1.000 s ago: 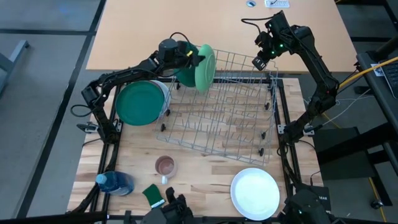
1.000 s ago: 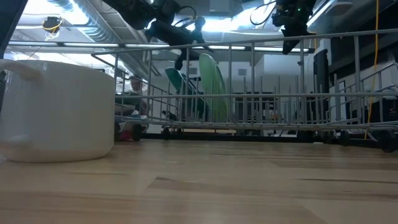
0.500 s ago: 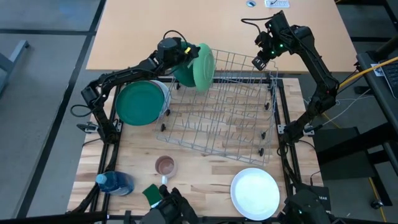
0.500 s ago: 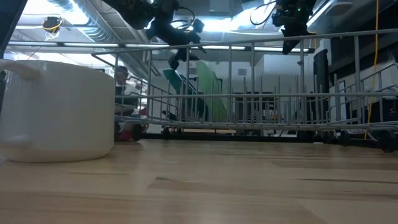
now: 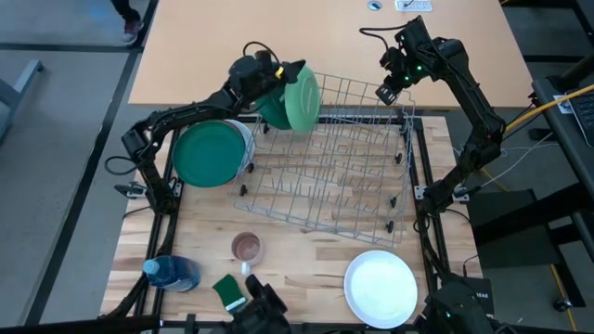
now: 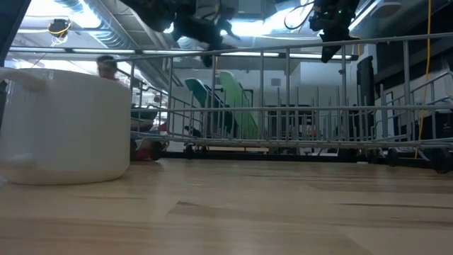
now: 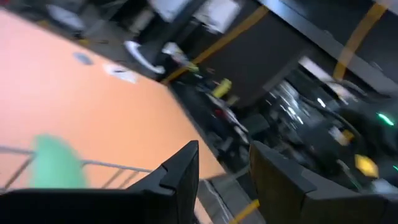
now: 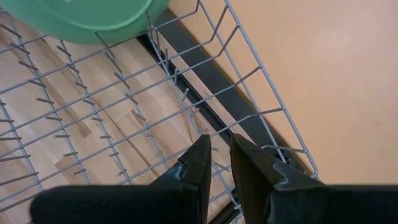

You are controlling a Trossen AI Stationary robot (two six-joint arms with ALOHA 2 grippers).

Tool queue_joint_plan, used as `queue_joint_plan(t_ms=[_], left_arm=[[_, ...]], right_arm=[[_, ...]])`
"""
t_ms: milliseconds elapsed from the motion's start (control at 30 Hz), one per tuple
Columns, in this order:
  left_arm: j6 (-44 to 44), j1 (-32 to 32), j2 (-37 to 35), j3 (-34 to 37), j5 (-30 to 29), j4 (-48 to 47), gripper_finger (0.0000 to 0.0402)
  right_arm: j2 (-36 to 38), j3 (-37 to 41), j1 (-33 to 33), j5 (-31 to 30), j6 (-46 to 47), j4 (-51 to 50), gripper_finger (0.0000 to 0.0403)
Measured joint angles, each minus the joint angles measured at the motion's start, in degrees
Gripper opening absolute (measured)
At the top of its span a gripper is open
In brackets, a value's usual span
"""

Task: Sort dishes
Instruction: Put the green plate into the dishwasher rack

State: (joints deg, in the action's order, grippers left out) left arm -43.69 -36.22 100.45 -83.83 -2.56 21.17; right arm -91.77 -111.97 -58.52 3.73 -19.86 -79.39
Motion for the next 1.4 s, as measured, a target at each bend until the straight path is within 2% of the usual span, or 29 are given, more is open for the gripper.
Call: queue_joint_plan(t_ms=[133,267,467,700,867,1000,1100,1400], left_arm=[[9.63,-0.25,-1.88,0.0,10.03,0.12,0.0131],[21.78,-0.13,-5.35,-0.07,20.3,-6.59,0.0131],[38.62,2.01,-12.7,-0.07,22.25,-27.25,0.0131],[48.81,6.48,-21.31,-0.09,20.23,-52.39,0.0131],[51.47,13.13,-24.62,-0.11,10.66,-70.49,0.0131],[48.82,19.14,-24.61,-0.07,2.66,-82.02,0.0131],[45.25,22.91,-23.97,-0.07,0.18,-87.6,0.0131],[35.39,31.92,-19.98,-0.07,-7.55,-101.25,0.0131]], right_arm=[[0.0,1.6,-0.02,0.38,-0.01,-0.06,0.0065],[0.0,5.95,0.0,0.46,-0.13,0.65,0.0065],[0.0,13.7,0.0,0.46,-0.15,4.96,0.0065],[0.0,16.75,0.0,0.61,-0.12,5.93,0.0065],[0.66,16.75,0.02,1.91,-0.05,5.87,0.0065],[0.85,16.77,1.24,8.28,1.76,5.85,0.0065],[0.85,16.77,2.92,12.17,2.96,5.83,0.0065],[0.85,16.79,10.99,11.84,3.06,5.9,0.0065]])
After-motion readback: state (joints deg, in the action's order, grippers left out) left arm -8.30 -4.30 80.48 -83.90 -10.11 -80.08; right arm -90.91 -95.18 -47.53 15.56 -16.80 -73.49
